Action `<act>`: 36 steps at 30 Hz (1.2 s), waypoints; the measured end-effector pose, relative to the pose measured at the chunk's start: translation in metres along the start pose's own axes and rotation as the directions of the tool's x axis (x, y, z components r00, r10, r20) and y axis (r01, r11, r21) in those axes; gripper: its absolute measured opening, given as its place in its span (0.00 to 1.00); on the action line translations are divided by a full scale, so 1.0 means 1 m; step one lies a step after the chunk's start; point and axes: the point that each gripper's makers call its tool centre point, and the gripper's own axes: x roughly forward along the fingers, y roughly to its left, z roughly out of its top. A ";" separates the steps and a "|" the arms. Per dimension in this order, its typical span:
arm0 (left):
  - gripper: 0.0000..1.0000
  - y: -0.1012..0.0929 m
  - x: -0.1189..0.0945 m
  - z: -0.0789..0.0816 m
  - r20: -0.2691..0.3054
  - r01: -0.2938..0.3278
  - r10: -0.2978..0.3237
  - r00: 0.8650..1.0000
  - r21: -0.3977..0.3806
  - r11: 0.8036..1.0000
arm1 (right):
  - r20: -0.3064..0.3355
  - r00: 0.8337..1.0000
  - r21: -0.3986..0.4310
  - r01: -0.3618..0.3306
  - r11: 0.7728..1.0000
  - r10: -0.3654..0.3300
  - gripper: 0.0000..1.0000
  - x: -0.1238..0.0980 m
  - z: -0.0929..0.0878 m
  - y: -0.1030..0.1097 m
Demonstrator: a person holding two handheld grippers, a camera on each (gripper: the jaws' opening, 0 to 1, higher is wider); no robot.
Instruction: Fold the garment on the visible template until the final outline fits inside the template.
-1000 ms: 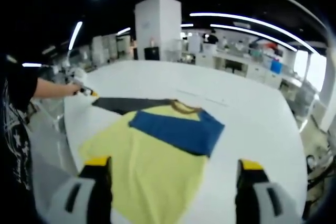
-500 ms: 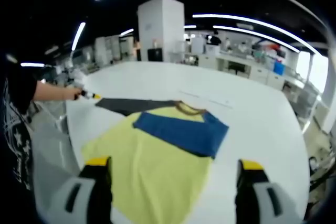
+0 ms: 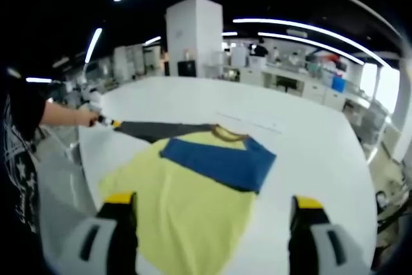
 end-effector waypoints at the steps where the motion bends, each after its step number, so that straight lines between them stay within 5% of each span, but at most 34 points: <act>1: 0.20 -0.005 -0.002 -0.001 -0.002 0.002 -0.002 1.000 -0.007 1.000 | -0.001 1.000 0.001 -0.001 1.000 0.001 0.99 0.000 -0.001 0.001; 20: 0.02 -0.011 0.002 -0.001 -0.048 0.006 -0.010 0.999 -0.082 0.997 | -0.010 1.000 0.008 0.007 1.000 -0.007 0.99 -0.002 -0.007 0.003; 36: 0.01 -0.010 0.001 0.007 -0.030 0.030 -0.034 0.999 -0.133 0.991 | -0.003 1.000 0.000 0.005 1.000 -0.005 0.99 -0.007 -0.008 0.007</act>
